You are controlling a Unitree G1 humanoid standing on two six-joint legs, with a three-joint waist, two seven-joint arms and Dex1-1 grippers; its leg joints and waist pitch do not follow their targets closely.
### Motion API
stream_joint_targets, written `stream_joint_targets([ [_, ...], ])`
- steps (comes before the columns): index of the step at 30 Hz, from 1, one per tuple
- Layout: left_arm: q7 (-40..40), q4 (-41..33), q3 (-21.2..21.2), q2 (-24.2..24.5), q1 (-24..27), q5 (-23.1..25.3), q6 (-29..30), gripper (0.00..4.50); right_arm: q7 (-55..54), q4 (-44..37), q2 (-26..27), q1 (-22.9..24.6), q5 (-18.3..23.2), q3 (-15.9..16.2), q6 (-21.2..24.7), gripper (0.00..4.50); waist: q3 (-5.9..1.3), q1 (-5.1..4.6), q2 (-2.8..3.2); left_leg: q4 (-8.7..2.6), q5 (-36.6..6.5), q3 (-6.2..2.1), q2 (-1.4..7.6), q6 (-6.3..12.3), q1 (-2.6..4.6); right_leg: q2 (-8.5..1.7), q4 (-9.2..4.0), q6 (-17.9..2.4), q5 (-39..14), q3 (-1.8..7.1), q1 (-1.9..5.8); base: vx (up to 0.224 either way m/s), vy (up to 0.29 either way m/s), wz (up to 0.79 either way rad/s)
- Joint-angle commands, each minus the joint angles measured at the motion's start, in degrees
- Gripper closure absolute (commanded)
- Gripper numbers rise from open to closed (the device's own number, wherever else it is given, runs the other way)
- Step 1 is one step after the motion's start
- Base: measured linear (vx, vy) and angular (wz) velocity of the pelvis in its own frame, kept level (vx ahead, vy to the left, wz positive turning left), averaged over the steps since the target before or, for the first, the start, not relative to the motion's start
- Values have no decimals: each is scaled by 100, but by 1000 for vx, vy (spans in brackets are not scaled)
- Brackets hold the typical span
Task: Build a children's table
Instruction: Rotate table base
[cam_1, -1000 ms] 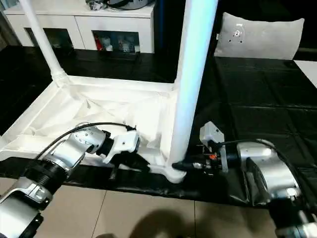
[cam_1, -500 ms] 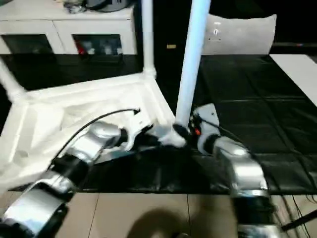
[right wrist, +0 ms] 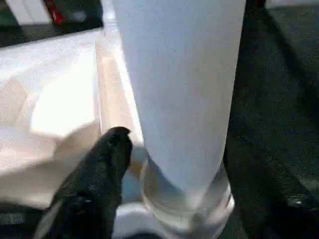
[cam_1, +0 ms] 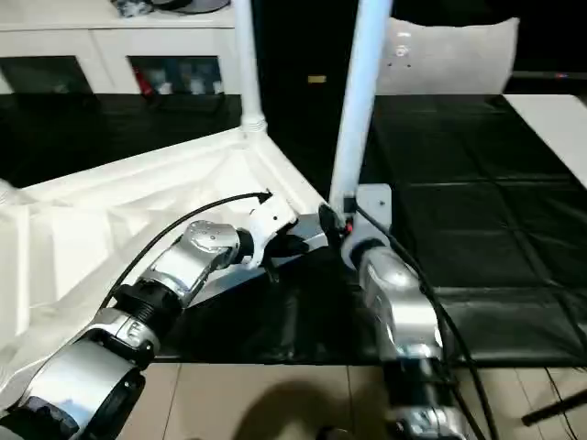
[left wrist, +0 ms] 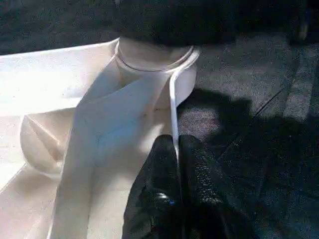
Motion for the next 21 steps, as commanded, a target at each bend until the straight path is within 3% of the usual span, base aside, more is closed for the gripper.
stream_joint_targets([
  [1, 33, -148, 71, 3, -241, -46, -475, 450, 245, -267, -115, 191, 48, 59, -70, 111, -488, 64, -102, -262, 424, 21, 84, 1072, -26, -361, -201, -655, -898, 349, 512, 0, 0, 0],
  [3, -96, -213, 175, 14, -148, -193, -541, 450, 539, -617, -275, 455, 206, 34, -87, 88, -467, 97, -101, -271, 340, 28, 100, 1096, -29, -360, -224, -623, -1018, 346, 511, 0, 0, 0],
  [4, -225, -309, 227, 21, -79, -294, -542, 407, 661, -802, -330, 583, 293, 20, -84, 85, -447, 117, -109, -284, 233, 39, 104, 1082, -21, -361, -254, -594, -1188, 346, 495, 0, 0, 0],
  [5, -252, -345, 241, 23, -57, -320, -549, 407, 691, -857, -341, 619, 316, 16, -90, 85, -435, 122, -124, -295, 125, 45, 87, 1013, -47, -363, -273, -540, -1364, 339, 520, 0, 0, 0],
  [7, -511, -765, 330, 63, 187, -539, -441, 390, 985, -1379, -548, 972, 464, 123, 5, 51, -408, 140, -123, -326, -196, 65, 103, 842, 1, -379, -345, -475, -1820, 335, 495, 0, 0, 0],
  [9, -592, -988, 319, 125, 326, -576, -401, 366, 1142, -1623, -656, 1139, 517, 200, -13, 45, -393, 167, -130, -339, -302, 70, 128, 805, 14, -375, -361, -416, -1933, 349, 488, 0, 0, 0],
  [11, -632, -1327, 332, 239, 508, -637, -251, 358, 1343, -1915, -746, 1329, 634, 284, 21, 25, -337, 146, -128, -368, -734, 85, 88, 638, 54, -343, -460, -180, -2534, 301, 457, 0, 0, 0],
  [14, -590, -1937, 277, 515, 787, -506, 63, 340, 1692, -2214, -926, 1484, 769, 477, 179, 2, -346, 100, -137, -375, -860, 63, 82, 502, 59, -338, -483, 3, -2758, 273, 480, 0, 0, 0],
  [15, -526, -2212, 322, 628, 909, -489, 304, 326, 1735, -2256, -942, 1485, 777, 520, 195, 0, -325, 82, -131, -381, -850, 56, 79, 511, 24, -329, -502, 87, -2778, 273, 481, 0, 0, 0],
  [19, -634, -3368, 430, 1199, 1428, -470, 1224, 294, 1785, -2263, -918, 1310, 842, 640, 272, 0, -314, -41, -100, -376, -998, 45, 65, 424, 46, -315, -538, 136, -2981, 243, 424, 0, 0, 0],
  [20, -742, -3834, 458, 1466, 1654, -479, 1486, 294, 1766, -2189, -889, 1191, 819, 700, 281, 0, -327, -28, -135, -382, -1019, 28, 84, 387, 67, -348, -504, 107, -2977, 250, 429, 0, 0, 0],
  [21, -775, -3967, 468, 1546, 1720, -480, 1553, 294, 1763, -2156, -877, 1150, 808, 717, 276, 0, -334, -44, -115, -406, -979, -1, 111, 357, 37, -367, -454, 57, -2896, 263, 458, 0, 0, 0],
])
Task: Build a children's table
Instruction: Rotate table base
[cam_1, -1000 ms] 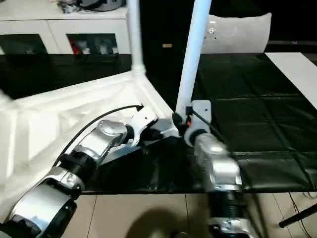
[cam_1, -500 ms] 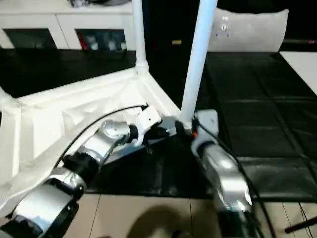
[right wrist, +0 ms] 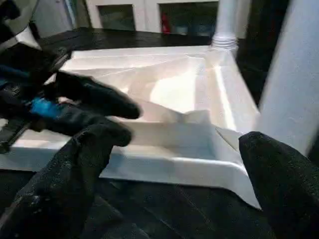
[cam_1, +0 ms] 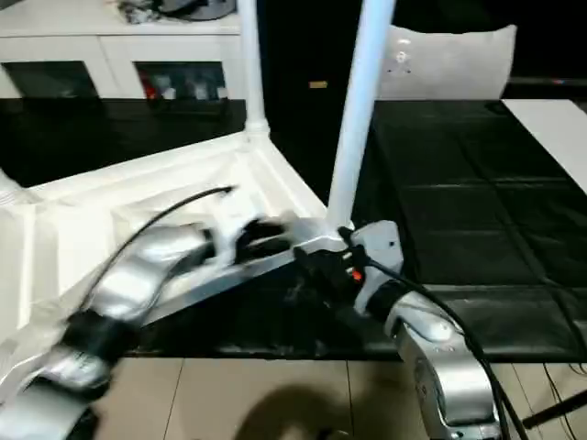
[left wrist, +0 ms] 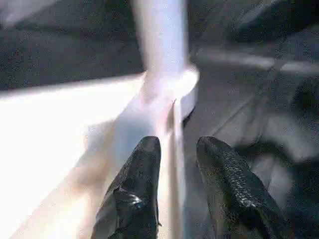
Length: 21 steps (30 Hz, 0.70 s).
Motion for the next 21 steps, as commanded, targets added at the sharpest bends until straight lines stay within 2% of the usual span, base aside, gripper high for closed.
stream_joint_targets([
  [1, -221, -930, 174, 414, 311, 50, 515, 294, -35, 153, 76, -330, -55, 136, 2, 0, -335, 11, -91, -412, -976, -20, 108, 375, -37, -362, -445, 20, -2871, 267, 357, 0, 0, 0],
  [2, -310, -1185, 175, 581, 435, 78, 650, 294, -42, 301, 109, -452, -119, 185, -34, 0, -309, -14, -80, -420, -968, -10, 97, 394, -36, -342, -467, -30, -2835, 280, 340, 0, 0, 0],
  [4, -362, -1333, 169, 676, 504, 96, 735, 294, -47, 387, 124, -522, -156, 217, -52, 0, -310, 1, -59, -421, -981, -5, 108, 371, 6, -330, -443, -130, -2737, 302, 311, 0, 0, 0],
  [5, -425, -1612, 144, 839, 639, 84, 924, 294, -74, 559, 143, -667, -226, 287, -46, 0, -325, 44, -82, -433, -965, -15, 134, 337, 22, -352, -392, -210, -2620, 324, 317, 0, 0, 0],
  [6, -476, -1843, 123, 979, 761, 86, 1048, 294, -114, 766, 177, -837, -302, 354, -30, 0, -313, 40, -86, -443, -927, -11, 128, 356, 0, -338, -400, -233, -2573, 332, 324, 0, 0, 0],
  [7, -477, -2048, 93, 1089, 858, 66, 1212, 294, -160, 963, 202, -993, -399, 419, -66, 0, -336, 56, -76, -454, -848, -42, 160, 288, -15, -362, -303, -340, -2351, 351, 349, 0, 0, 0],
  [8, -498, -2286, 13, 1253, 989, 101, 1359, 294, -250, 1320, 281, -1263, -543, 497, -146, 0, -342, 57, -80, -445, -763, -32, 153, 269, -15, -360, -285, -406, -2187, 367, 348, 0, 0, 0],
  [11, -466, -2406, -56, 1352, 1053, 179, 1469, 294, -327, 1531, 356, -1420, -568, 505, -133, 0, -324, 65, -84, -444, -737, -10, 137, 233, 8, -344, -270, -520, -2008, 408, 336, 0, 0, 0],
  [12, -304, -2466, -165, 1464, 1143, 403, 1647, 294, -611, 2033, 560, -1775, -660, 470, -261, 0, -321, 70, -119, -449, -733, -8, 136, 233, -6, -341, -262, -532, -1996, 410, 340, 0, 0, 0],
  [13, -232, -2486, -196, 1497, 1171, 485, 1723, 294, -709, 2221, 640, -1907, -683, 451, -312, 0, -320, 46, -128, -463, -742, -24, 119, 201, -41, -341, -230, -554, -2026, 415, 370, 0, 0, 0],
  [16, -38, -2459, -392, 1688, 1204, 849, 1784, 294, -1044, 2764, 844, -2236, -739, 366, -479, 0, -310, 40, -152, -447, -801, -7, 90, 171, -29, -346, -251, -495, -2243, 432, 351, 0, 0, 0],
  [18, 24, -2459, -443, 1743, 1211, 923, 1818, 294, -1153, 2917, 896, -2317, -754, 327, -529, 0, -294, 37, -131, -452, -929, -3, 86, 140, -3, -348, -279, -446, -2460, 428, 331, 0, 0, 0],
  [19, 56, -2457, -515, 1816, 1216, 1003, 1848, 294, -1269, 3110, 952, -2412, -772, 259, -595, 0, -284, 44, -164, -454, -1020, -6, 80, 122, -4, -352, -299, -368, -2639, 420, 334, 0, 0, 0],
  [20, 59, -2447, -664, 1954, 1230, 1144, 1862, 294, -1557, 3440, 1023, -2547, -808, 89, -747, 0, -280, 42, -149, -460, -1115, -15, 80, 100, 15, -352, -318, -333, -2757, 416, 321, 0, 0, 0],
  [21, 53, -2452, -695, 1977, 1236, 1155, 1880, 294, -1698, 3565, 1040, -2579, -791, -26, -802, 0, -283, 37, -171, -462, -1133, -19, 82, 83, 15, -354, -316, -321, -2770, 414, 321, 0, 0, 0],
])
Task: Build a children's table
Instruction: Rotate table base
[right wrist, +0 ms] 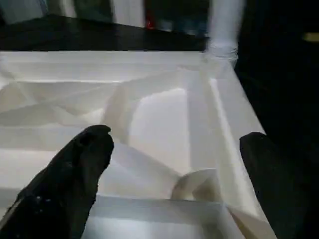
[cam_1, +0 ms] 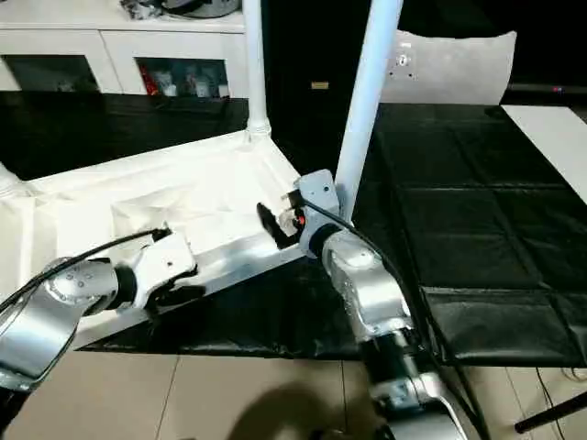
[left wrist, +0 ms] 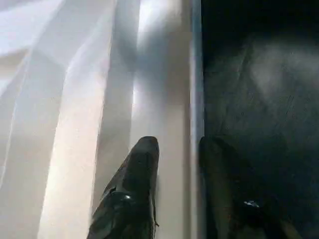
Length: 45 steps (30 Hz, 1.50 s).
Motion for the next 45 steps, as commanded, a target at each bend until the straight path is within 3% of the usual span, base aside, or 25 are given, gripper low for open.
stream_joint_targets([
  [1, 45, -57, -96, 90, 24, 171, 59, 294, -278, 226, 3, -106, -32, -248, -142, 0, -318, 0, 7, -457, -1206, -14, 96, 135, -4, -356, -408, -315, -2744, 338, 330, 0, 0, 0],
  [2, 60, -80, -110, 74, 16, 165, 126, 294, -509, 467, -27, -148, 22, -499, -257, 0, -314, 5, 7, -455, -1270, -2, 103, 120, 25, -357, -416, -317, -2730, 348, 301, 0, 0, 0],
  [6, 117, -44, -156, 97, -4, 278, 103, 294, -638, 701, -136, -194, 41, -668, -361, 0, -317, 38, 6, -469, -1339, -6, 101, 94, 38, -331, -376, -415, -2510, 368, 306, 0, 0, 0],
  [9, 333, 226, -68, 5, -143, 302, -151, 294, -893, 1290, -497, -338, 308, -1266, -680, 0, -327, 73, 21, -462, -1406, 3, 87, 109, 53, -340, -390, -410, -2584, 367, 307, 0, 0, 0],
  [11, 357, 307, -46, -36, -198, 213, -243, 294, -944, 1607, -702, -407, 365, -1480, -853, 0, -332, 168, 16, -437, -1482, 48, 95, 93, 157, -319, -405, -478, -2517, 387, 233, 0, 0, 0],
  [12, 373, 327, -57, -42, -218, 206, -268, 294, -963, 1735, -770, -438, 351, -1522, -932, 0, -328, 190, 8, -436, -1488, 61, 92, 98, 160, -316, -408, -499, -2524, 388, 226, 0, 0, 0],
  [13, 404, 364, -63, -55, -240, 216, -283, 294, -980, 1837, -850, -462, 350, -1576, -1001, 0, -329, 247, 47, -439, -1483, 62, 100, 78, 154, -318, -393, -505, -2524, 394, 239, 0, 0, 0],
  [14, 406, 368, -64, -56, -241, 217, -287, 294, -981, 1844, -857, -464, 351, -1581, -1005, 0, -332, 263, 20, -440, -1487, 72, 97, 73, 152, -310, -394, -509, -2492, 392, 239, 0, 0, 0],
  [16, 503, 543, -58, -125, -289, 237, -458, 294, -1017, 2124, -1148, -543, 394, -1774, -1172, 0, -357, 278, 55, -449, -1381, 44, 92, 72, 77, -323, -352, -492, -2400, 383, 312, 0, 0, 0],
  [21, 762, 937, -76, -254, -427, 320, -804, 294, -1039, 2505, -1449, -671, 476, -1906, -1414, 0, -388, 285, -17, -423, -1112, 56, 73, 149, 11, -325, -322, -534, -2147, 376, 350, 0, 0, 0],
  [25, 1411, 1530, 27, -665, -712, 384, -1208, 294, -1022, 2600, -1645, -674, 443, -2005, -1524, 0, -411, 287, -43, -393, -854, 67, 62, 232, -41, -320, -292, -588, -1999, 368, 370, 0, 0, 0],
  [26, 1612, 1663, 135, -869, -766, 266, -1420, 294, -1000, 2545, -1667, -642, 424, -1996, -1544, 0, -422, 277, -53, -369, -721, 73, 48, 293, -83, -315, -297, -563, -1983, 358, 379, 0, 0, 0],
  [28, 1783, 1661, 335, -1142, -703, 12, -1604, 294, -824, 2355, -1626, -546, 430, -1918, -1524, 0, -418, 280, -48, -361, -685, 82, 58, 326, -94, -329, -293, -596, -1977, 361, 375, 0, 0, 0],
  [31, 2044, 1601, 685, -1591, -408, -421, -1913, 294, -555, 1798, -1475, -230, 468, -1700, -1428, 0, -403, 284, -106, -352, -721, 98, 59, 404, -113, -330, -326, -509, -2129, 351, 374, 0, 0, 0],
  [33, 2102, 1576, 750, -1682, -293, -512, -1995, 294, -498, 1609, -1424, -117, 491, -1644, -1385, 0, -414, 278, -109, -355, -695, 90, 63, 445, -113, -330, -317, -463, -2217, 346, 358, 0, 0, 0],
  [37, 2246, 1372, 1042, -2016, 482, -968, -2569, 294, -351, 524, -1148, 558, 535, -1257, -1162, 0, -413, 255, -111, -350, -617, 98, 73, 517, -125, -302, -331, -352, -2247, 353, 331, 0, 0, 0],
  [39, 2014, 1137, 1102, -2054, 884, -1237, -2693, 294, -155, 53, -1094, 867, 568, -1008, -1050, 0, -382, 236, -113, -377, -751, 95, 93, 515, -138, -305, -366, -257, -2422, 346, 320, 0, 0, 0],
  [41, 1816, 955, 1165, -2079, 1149, -1453, -2814, 274, 6, -271, -1070, 1080, 565, -854, -968, 0, -348, 215, -99, -395, -1077, 99, 87, 470, -98, -289, -453, -134, -2872, 330, 267, 0, 0, 0],
  [43, 1904, 761, 1337, -2122, 1471, -1600, -3145, 258, 260, -595, -1023, 1325, 613, -707, -1027, 0, -301, 221, -52, -407, -1272, 89, 88, 440, -92, -304, -508, -33, -3090, 323, 250, 0, 0, 0],
  [44, 1975, 666, 1457, -2168, 1636, -1693, -3320, 254, 387, -748, -988, 1442, 682, -651, -1064, 0, -271, 185, -75, -403, -1562, 89, 64, 406, -57, -281, -586, 132, -3462, 281, 216, 0, 0, 0],
  [45, 1988, 655, 1474, -2175, 1674, -1696, -3375, 236, 406, -786, -982, 1469, 705, -640, -1049, 0, -269, 176, -78, -404, -1593, 88, 61, 393, -52, -282, -605, 176, -3503, 279, 221, 0, 0, 0],
])
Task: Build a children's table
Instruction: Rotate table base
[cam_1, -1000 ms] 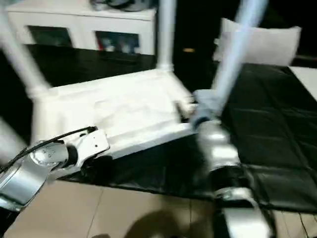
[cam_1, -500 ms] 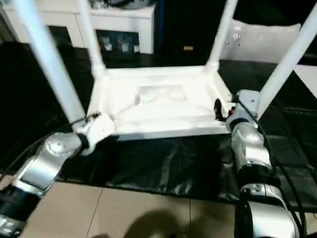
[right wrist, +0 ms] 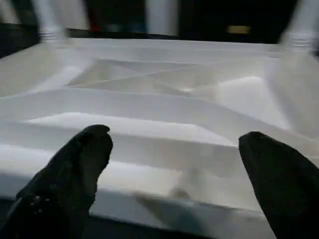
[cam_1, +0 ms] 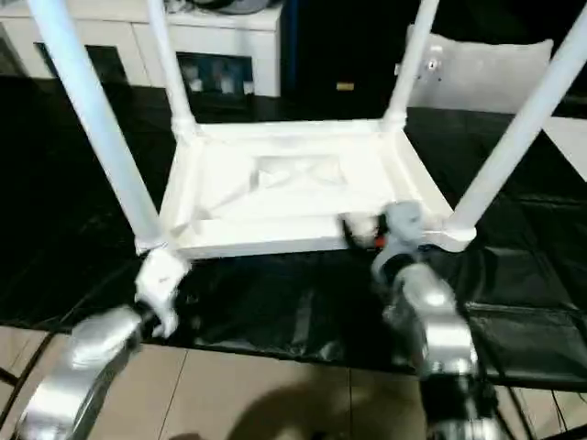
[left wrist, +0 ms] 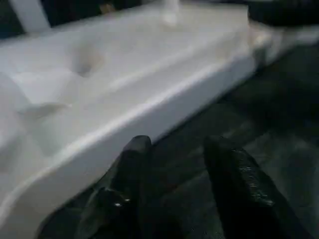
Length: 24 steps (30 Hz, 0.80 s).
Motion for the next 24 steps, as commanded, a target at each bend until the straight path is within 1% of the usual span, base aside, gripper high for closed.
stream_joint_targets([
  [1, 144, -205, 223, -63, 222, -107, -498, 236, 223, -426, -5, 189, 227, 94, 63, 0, -263, -51, -39, -415, -1650, 5, 44, 382, 7, -271, -680, 201, -3420, 213, 259, 0, 0, 0],
  [2, 207, -223, 285, -85, 389, -112, -745, 223, 315, -622, -11, 319, 273, 176, 130, 0, -230, -76, -17, -446, -1760, -15, 62, 374, -2, -253, -695, 261, -3439, 194, 260, 0, 0, 0],
  [3, 312, -226, 342, -90, 587, -71, -959, 223, 409, -835, -27, 468, 319, 272, 232, 0, -207, -105, -4, -455, -1880, -15, 69, 365, 2, -242, -726, 311, -3518, 181, 253, 0, 0, 0],
  [4, 376, -225, 371, -90, 707, -40, -1073, 206, 462, -967, -42, 561, 343, 330, 302, 0, -177, -187, -11, -451, -2162, -35, 43, 321, 22, -223, -815, 481, -3794, 106, 262, 0, 0, 0],
  [5, 529, -196, 414, -74, 876, 91, -1308, 206, 573, -1122, -70, 687, 389, 439, 377, 0, -174, -209, 7, -441, -2228, -45, 28, 313, 47, -216, -841, 520, -3843, 85, 254, 0, 0, 0],
  [6, 676, -187, 478, -86, 1006, 205, -1476, 193, 664, -1273, -89, 798, 412, 511, 467, 0, -186, -228, 15, -448, -2254, -62, 39, 306, 61, -232, -847, 522, -3802, 84, 267, 0, 0, 0],
  [7, 836, -172, 580, -145, 1078, 255, -1586, 182, 720, -1360, -103, 867, 419, 564, 530, 0, -215, -275, 13, -487, -2151, -96, 74, 320, 9, -236, -798, 441, -3467, 117, 328, 0, 0, 0],
  [8, 1075, -144, 772, -259, 1178, 295, -1774, 175, 810, -1481, -118, 971, 421, 645, 635, 0, -200, -297, 13, -517, -2159, -118, 93, 339, -45, -225, -777, 388, -3319, 124, 353, 0, 0, 0],
  [9, 1075, -144, 772, -259, 1178, 295, -1774, 170, 810, -1481, -118, 971, 421, 645, 635, 0, -191, -304, 14, -518, -2213, -118, 95, 338, -32, -215, -790, 378, -3322, 119, 342, 0, 0, 0],
  [10, 1282, -103, 955, -387, 1214, 282, -1883, 157, 829, -1525, -140, 1023, 374, 704, 704, 0, -162, -321, -12, -512, -2329, -115, 87, 331, -9, -230, -823, 393, -3474, 105, 320, 0, 0, 0],
  [11, 1485, -42, 1205, -582, 1193, 113, -1918, 157, 776, -1514, -144, 1037, 301, 749, 790, 0, -146, -336, 11, -511, -2416, -126, 87, 302, 0, -243, -851, 407, -3600, 78, 329, 0, 0, 0],
  [12, 1517, -27, 1242, -615, 1184, 64, -1922, 144, 758, -1517, -143, 1038, 289, 750, 814, 0, -150, -345, 14, -499, -2448, -122, 91, 292, 25, -248, -870, 404, -3610, 69, 325, 0, 0, 0],
  [13, 1603, 33, 1358, -694, 1129, -103, -1916, 130, 652, -1513, -126, 1028, 230, 740, 913, 0, -148, -369, 20, -501, -2529, -139, 97, 293, 60, -262, -885, 361, -3524, 58, 329, 0, 0, 0],
  [15, 1644, 114, 1407, -606, 959, -167, -1960, 130, 468, -1509, -107, 1002, 189, 703, 1111, 0, -129, -390, 24, -519, -2643, -157, 98, 291, 65, -237, -887, 377, -3534, 48, 322, 0, 0, 0],
  [16, 1616, 208, 1438, -532, 812, -234, -1938, 126, 390, -1491, -106, 992, 174, 691, 1207, 0, -157, -388, 21, -501, -2651, -159, 93, 265, 105, -266, -877, 353, -3475, 61, 318, 0, 0, 0],
  [17, 1598, 275, 1453, -490, 726, -275, -1928, 115, 353, -1487, -105, 990, 162, 683, 1266, 0, -146, -389, 23, -517, -2625, -172, 93, 259, 70, -273, -854, 336, -3443, 64, 342, 0, 0, 0],
  [18, 1568, 344, 1467, -442, 630, -307, -1899, 100, 309, -1477, -103, 988, 140, 674, 1322, 0, -153, -386, 22, -524, -2599, -177, 98, 249, 61, -282, -845, 331, -3405, 73, 353, 0, 0, 0],
  [19, 1556, 437, 1497, -406, 515, -315, -1881, 93, 249, -1468, -93, 984, 111, 655, 1395, 0, -163, -378, 59, -538, -2566, -197, 113, 220, 40, -305, -810, 300, -3309, 89, 380, 0, 0, 0],
  [20, 1551, 471, 1508, -392, 473, -320, -1871, 93, 230, -1458, -89, 981, 102, 649, 1412, 0, -147, -390, 37, -551, -2599, -197, 121, 213, 27, -295, -817, 303, -3316, 87, 379, 0, 0, 0],
  [21, 1493, 681, 1578, -318, 207, -380, -1798, 88, 119, -1398, -68, 958, 54, 619, 1505, 0, -173, -391, 33, -543, -2535, -204, 117, 185, 24, -315, -789, 271, -3231, 101, 398, 0, 0, 0],
  [22, 1343, 901, 1660, -271, -61, -455, -1695, 80, 53, -1348, -53, 928, 33, 608, 1567, 0, -189, -381, 45, -528, -2466, -188, 100, 186, 40, -323, -783, 247, -3225, 119, 381, 0, 0, 0],
  [23, 1343, 901, 1660, -271, -61, -455, -1695, 69, 53, -1348, -53, 928, 33, 608, 1567, 0, -211, -367, 46, -523, -2290, -190, 101, 176, 30, -350, -742, 157, -3048, 146, 395, 0, 0, 0],
  [24, 1093, 1192, 1692, -174, -414, -646, -1525, 58, -14, -1260, -20, 849, 24, 597, 1625, 0, -193, -368, 43, -552, -2219, -192, 117, 184, -24, -347, -719, 121, -2986, 153, 420, 0, 0, 0],
])
